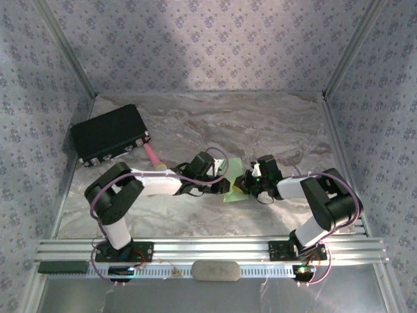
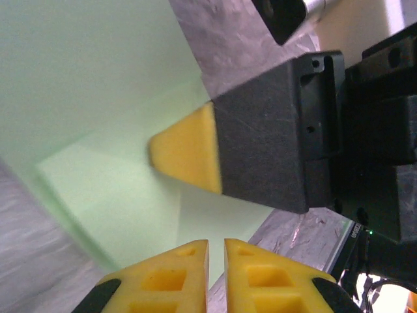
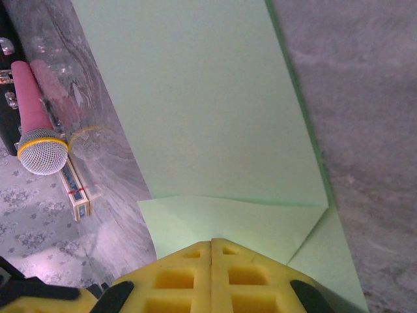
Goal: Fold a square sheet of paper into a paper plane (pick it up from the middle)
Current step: Fold the triangle a second time at the center of the table.
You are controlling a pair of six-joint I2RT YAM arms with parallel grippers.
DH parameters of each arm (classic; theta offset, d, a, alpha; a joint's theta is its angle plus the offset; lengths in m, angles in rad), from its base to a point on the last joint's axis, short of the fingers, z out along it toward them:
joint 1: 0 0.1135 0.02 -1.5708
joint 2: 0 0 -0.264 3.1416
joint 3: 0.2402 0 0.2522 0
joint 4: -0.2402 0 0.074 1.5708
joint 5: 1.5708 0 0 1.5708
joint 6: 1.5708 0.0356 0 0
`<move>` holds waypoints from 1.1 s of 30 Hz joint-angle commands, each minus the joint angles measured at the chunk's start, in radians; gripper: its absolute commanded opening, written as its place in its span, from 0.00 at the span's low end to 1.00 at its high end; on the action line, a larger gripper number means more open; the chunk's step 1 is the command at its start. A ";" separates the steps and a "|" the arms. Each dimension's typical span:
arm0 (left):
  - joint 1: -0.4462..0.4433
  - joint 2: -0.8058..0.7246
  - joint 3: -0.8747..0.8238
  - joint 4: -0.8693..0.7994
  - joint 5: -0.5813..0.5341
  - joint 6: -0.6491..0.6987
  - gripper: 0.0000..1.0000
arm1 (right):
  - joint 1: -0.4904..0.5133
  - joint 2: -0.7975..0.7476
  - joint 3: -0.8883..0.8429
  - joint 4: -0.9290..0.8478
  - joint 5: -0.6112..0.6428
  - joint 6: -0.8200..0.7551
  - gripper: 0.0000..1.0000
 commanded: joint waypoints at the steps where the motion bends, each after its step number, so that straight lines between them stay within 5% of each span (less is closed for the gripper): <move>1: -0.011 0.040 0.048 0.032 0.046 -0.023 0.14 | 0.003 0.029 -0.029 -0.115 0.063 0.015 0.04; 33: -0.035 0.121 0.080 -0.200 0.005 0.058 0.11 | -0.001 0.033 -0.010 -0.150 0.059 -0.008 0.04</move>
